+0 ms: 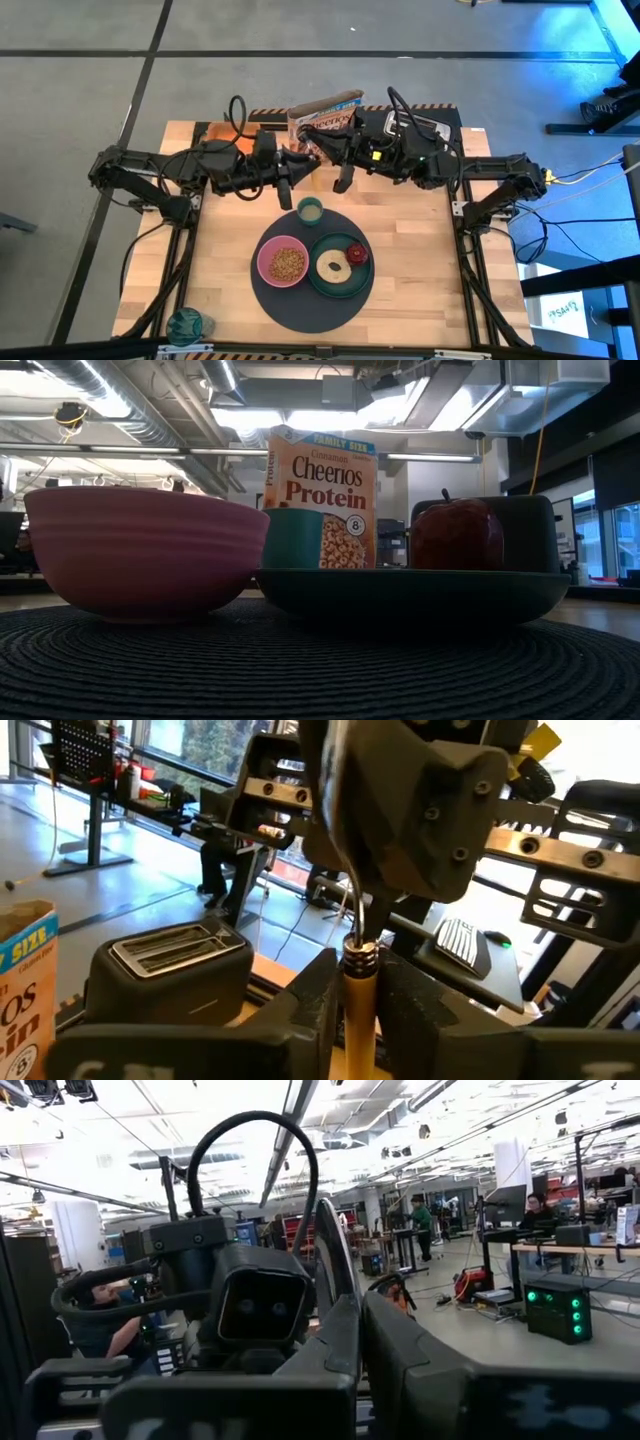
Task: Arrange a breakfast setting
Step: Put the spoon on the table mat to the left of the pink bowl
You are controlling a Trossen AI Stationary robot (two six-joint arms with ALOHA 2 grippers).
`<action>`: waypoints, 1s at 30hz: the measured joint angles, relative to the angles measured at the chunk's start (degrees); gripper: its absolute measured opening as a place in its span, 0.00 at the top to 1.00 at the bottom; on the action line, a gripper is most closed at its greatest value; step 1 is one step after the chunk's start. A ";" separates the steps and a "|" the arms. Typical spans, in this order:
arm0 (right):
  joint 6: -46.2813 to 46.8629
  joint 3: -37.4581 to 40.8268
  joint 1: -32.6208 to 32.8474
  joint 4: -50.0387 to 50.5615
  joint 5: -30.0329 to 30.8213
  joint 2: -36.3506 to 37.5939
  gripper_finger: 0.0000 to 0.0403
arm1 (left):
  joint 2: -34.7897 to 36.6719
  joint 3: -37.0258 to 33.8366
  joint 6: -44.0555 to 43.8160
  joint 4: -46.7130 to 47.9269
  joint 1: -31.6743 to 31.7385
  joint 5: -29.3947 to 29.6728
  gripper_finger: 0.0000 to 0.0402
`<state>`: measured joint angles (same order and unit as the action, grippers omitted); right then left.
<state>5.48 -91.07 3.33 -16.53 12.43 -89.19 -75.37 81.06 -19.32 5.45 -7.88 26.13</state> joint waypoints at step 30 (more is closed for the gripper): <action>5.14 -0.02 -0.31 33.42 1.37 11.04 0.58 | 6.45 -20.55 -84.03 54.92 -27.82 10.78 0.92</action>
<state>10.62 -91.09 3.03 16.88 13.80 -78.15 -68.92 60.51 -103.35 60.38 -35.70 36.90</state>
